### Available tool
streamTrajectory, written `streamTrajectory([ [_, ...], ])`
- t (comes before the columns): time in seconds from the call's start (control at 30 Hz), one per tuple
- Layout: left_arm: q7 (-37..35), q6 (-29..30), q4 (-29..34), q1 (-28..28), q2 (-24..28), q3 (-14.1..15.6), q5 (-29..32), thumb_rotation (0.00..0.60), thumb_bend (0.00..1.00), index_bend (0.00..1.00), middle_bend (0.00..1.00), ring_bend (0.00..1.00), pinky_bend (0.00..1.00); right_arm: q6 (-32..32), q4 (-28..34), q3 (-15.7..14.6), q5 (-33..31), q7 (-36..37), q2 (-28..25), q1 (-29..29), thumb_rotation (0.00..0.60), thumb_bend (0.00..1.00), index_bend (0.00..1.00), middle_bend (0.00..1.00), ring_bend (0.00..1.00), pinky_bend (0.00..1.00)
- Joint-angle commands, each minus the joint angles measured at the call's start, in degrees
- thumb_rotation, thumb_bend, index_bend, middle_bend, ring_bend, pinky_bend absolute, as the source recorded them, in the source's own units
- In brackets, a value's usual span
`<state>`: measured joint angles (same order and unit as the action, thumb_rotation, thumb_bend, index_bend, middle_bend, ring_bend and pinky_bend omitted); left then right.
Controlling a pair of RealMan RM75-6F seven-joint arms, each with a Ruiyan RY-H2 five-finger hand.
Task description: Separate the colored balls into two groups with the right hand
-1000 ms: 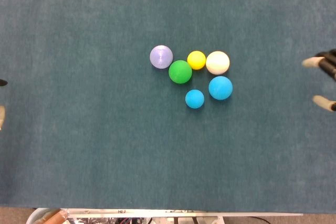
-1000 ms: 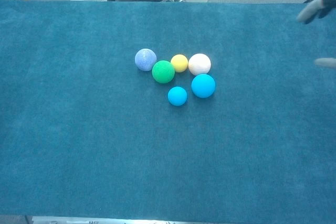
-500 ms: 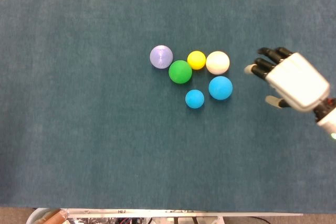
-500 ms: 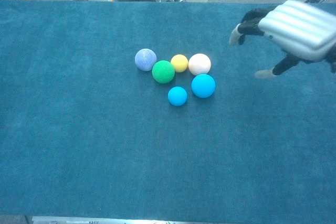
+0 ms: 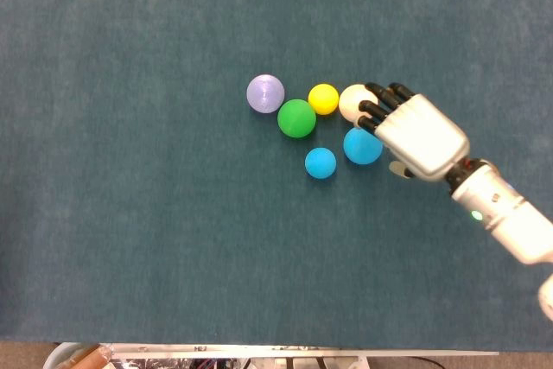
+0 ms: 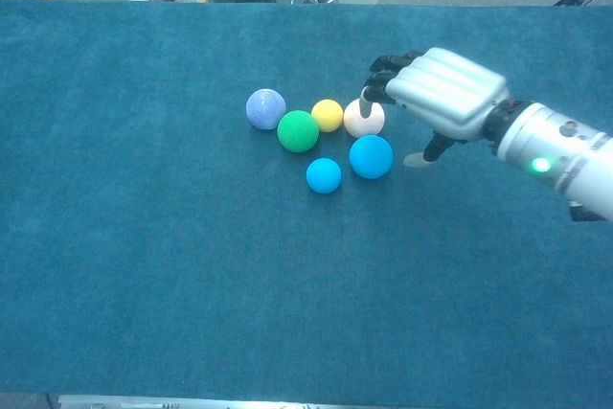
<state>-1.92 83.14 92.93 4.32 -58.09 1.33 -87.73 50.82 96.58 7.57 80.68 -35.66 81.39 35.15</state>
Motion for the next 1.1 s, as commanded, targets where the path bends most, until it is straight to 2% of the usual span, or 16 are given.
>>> streamTrajectory([
  [0.03,-0.44,0.01,-0.39,-0.13,-0.07,-0.03,0.2,0.6,0.44,0.28,0.22,0.21,0.2,-0.22,-2.75,-0.3,-1.84,-2.09,2.8,1.16,0.6,0.0,0.34,0.3,0.12,0.24],
  [0.3,-1.82,-0.3,-1.39,-0.09,-0.1,-0.01,0.08,0.6,0.44,0.28,0.22,0.21,0.2,0.98,-7.25,-1.19,-3.91,-5.8,7.26,2.54,0.6,0.0,0.34,0.3,0.12,0.24],
  [0.47,-2.63,-0.57,-2.09,-0.02,-0.38,0.02,0.01,0.6,0.44,0.28,0.22,0.21,0.2,2.96,-9.66,-1.95,-2.76,-6.68,9.26,2.89,0.6,0.0,0.36,0.31,0.12,0.23],
  [1.1,-5.2,-0.13,-4.1,-0.35,-0.77,0.21,-0.65,0.6,0.44,0.28,0.22,0.21,0.2,3.56,-13.29,-3.57,-4.53,-9.34,12.44,4.08,0.6,0.0,0.42,0.31,0.12,0.23],
])
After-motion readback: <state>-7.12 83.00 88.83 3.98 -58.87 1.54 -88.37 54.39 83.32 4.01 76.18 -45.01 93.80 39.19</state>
